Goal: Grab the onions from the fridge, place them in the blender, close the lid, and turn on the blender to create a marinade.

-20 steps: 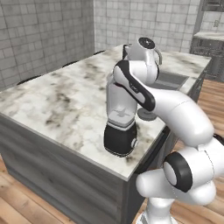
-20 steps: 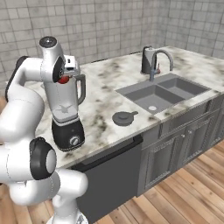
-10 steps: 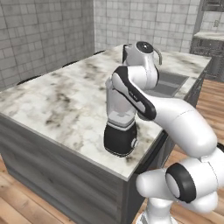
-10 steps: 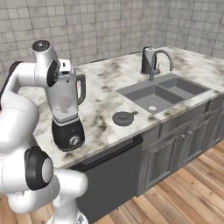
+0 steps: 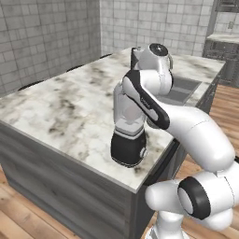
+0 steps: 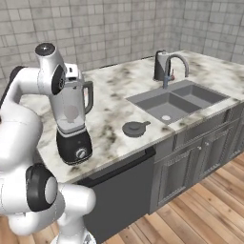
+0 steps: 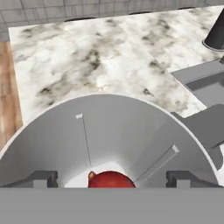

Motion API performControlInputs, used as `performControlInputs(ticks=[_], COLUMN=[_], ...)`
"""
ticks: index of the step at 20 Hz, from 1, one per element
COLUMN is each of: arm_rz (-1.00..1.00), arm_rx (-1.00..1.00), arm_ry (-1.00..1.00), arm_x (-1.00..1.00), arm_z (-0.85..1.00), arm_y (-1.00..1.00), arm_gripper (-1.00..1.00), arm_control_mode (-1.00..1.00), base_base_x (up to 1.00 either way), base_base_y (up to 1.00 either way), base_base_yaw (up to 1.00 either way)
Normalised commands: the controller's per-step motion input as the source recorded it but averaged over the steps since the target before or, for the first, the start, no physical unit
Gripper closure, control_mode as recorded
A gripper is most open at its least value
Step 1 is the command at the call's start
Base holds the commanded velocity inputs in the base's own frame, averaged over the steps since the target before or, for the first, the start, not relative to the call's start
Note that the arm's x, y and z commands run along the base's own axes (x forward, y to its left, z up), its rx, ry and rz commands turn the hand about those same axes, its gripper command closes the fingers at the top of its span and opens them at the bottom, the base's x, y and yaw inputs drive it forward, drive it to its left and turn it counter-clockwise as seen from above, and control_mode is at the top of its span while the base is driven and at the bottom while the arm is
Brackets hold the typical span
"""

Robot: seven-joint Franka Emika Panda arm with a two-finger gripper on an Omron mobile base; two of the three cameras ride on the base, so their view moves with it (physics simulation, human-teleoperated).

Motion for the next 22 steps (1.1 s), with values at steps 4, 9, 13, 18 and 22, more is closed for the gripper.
performControlInputs(ticks=[4,9,13,18,22], arm_rz=[-0.02,0.0,-0.01,-0.04,-0.02], arm_rx=[0.0,0.0,0.0,0.0,0.0], arm_ry=[-0.01,-0.01,0.0,0.11,0.02], arm_x=[-0.79,-0.99,-0.87,-0.53,-0.28], arm_z=[0.26,0.03,-0.09,-0.53,-0.53], arm_y=[-0.32,-0.34,-0.44,-0.35,-0.11], arm_gripper=[-1.0,-1.0,-1.0,-1.0,-1.0], arm_control_mode=[-1.0,-1.0,-1.0,-1.0,-1.0], base_base_x=[0.0,0.0,0.0,0.0,0.0], base_base_y=[0.0,0.0,0.0,0.0,0.0], base_base_yaw=[0.0,0.0,0.0,0.0,0.0])
